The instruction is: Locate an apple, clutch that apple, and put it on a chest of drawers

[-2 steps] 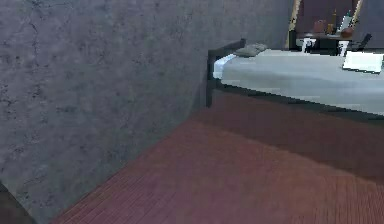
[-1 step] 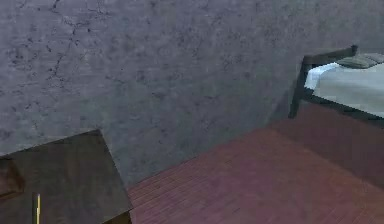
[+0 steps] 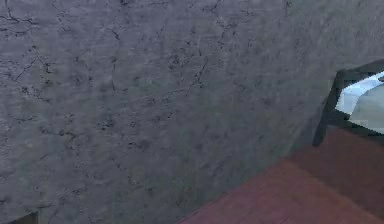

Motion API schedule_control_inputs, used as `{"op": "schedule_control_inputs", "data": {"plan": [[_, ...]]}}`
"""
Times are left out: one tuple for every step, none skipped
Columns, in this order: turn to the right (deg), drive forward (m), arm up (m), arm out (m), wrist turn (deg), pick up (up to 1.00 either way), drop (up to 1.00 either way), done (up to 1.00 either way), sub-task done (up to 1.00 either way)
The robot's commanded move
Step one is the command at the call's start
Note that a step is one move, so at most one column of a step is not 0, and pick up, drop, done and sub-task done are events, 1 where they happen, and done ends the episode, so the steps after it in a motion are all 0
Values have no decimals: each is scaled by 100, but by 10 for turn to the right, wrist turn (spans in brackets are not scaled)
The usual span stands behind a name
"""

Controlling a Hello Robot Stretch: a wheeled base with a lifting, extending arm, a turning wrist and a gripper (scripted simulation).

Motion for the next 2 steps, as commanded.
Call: {"op": "schedule_control_inputs", "data": {"plan": [[-210, 0, 0, 0, 0, 0, 0, 0, 0], [0, 55, 0, 0, 0, 0, 0, 0, 0]]}}
